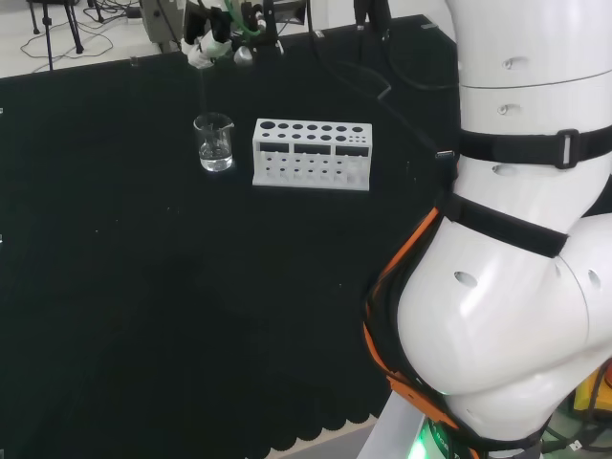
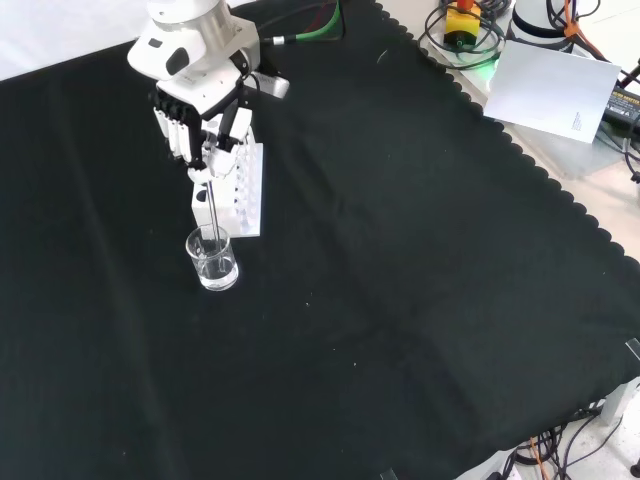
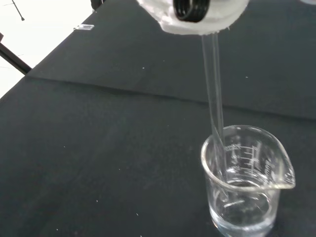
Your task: Stir in the beaker to the left of the white test tube rack with the glass rod.
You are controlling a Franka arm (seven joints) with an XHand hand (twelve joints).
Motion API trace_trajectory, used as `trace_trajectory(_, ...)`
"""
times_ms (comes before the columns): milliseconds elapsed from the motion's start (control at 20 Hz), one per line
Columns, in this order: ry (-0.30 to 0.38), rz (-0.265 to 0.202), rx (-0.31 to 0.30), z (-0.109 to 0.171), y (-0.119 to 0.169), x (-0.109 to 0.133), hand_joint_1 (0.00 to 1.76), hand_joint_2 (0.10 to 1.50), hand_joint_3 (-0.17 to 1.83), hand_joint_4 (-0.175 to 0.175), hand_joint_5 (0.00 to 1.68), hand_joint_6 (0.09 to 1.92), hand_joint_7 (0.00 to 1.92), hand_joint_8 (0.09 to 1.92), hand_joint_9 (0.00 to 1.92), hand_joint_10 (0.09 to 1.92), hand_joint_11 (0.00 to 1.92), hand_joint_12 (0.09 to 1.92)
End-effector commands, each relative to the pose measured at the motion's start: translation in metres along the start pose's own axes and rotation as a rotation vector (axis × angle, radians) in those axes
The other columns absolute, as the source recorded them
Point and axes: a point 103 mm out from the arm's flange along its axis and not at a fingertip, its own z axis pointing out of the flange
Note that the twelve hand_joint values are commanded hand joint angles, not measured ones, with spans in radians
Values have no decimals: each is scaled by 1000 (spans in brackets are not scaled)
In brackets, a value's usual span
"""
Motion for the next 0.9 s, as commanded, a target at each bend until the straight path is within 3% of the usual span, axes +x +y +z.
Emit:
trace_trajectory(50,11,-4,6,5,12,-3,1305,1022,13,-175,1277,161,1193,971,1722,630,1477,940)
trace_trajectory(350,-3,29,11,1,8,-18,1305,1023,12,-175,1278,161,1193,971,1721,631,1478,940)
trace_trajectory(700,1,22,-9,-3,2,-21,1305,1023,12,-175,1278,160,1193,971,1721,631,1478,940)
trace_trajectory(900,2,16,-44,-11,-16,-24,1305,1023,11,-175,1278,160,1192,972,1721,631,1478,940)
